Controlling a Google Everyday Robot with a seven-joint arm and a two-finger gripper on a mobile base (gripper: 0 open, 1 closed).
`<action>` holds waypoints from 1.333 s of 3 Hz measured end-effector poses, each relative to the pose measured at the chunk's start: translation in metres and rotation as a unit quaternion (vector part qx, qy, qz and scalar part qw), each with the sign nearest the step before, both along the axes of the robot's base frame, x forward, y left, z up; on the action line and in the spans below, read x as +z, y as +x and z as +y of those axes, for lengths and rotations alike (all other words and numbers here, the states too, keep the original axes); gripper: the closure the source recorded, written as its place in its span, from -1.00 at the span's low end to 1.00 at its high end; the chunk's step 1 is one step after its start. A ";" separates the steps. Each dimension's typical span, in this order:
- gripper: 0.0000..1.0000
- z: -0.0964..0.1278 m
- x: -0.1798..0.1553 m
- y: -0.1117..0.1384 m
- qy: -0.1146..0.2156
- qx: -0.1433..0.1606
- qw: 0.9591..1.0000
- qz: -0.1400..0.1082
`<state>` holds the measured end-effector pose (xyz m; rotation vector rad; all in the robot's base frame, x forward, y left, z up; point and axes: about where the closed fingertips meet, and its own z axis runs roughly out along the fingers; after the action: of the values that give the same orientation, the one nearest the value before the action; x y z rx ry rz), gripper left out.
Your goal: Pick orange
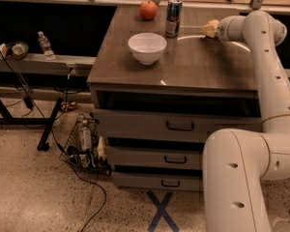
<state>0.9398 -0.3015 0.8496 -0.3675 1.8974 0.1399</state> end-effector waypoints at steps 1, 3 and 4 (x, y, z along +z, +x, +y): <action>0.43 -0.001 0.000 0.001 0.005 -0.003 1.000 -0.001; 1.00 0.047 0.084 -0.066 0.127 0.103 0.986 0.028; 1.00 0.066 0.133 -0.101 0.186 0.141 0.972 0.034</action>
Offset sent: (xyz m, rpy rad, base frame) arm -0.0664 0.0453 0.0700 0.1826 0.0676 0.1926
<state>0.8386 -0.2359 0.9829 -0.3760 1.8281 0.6969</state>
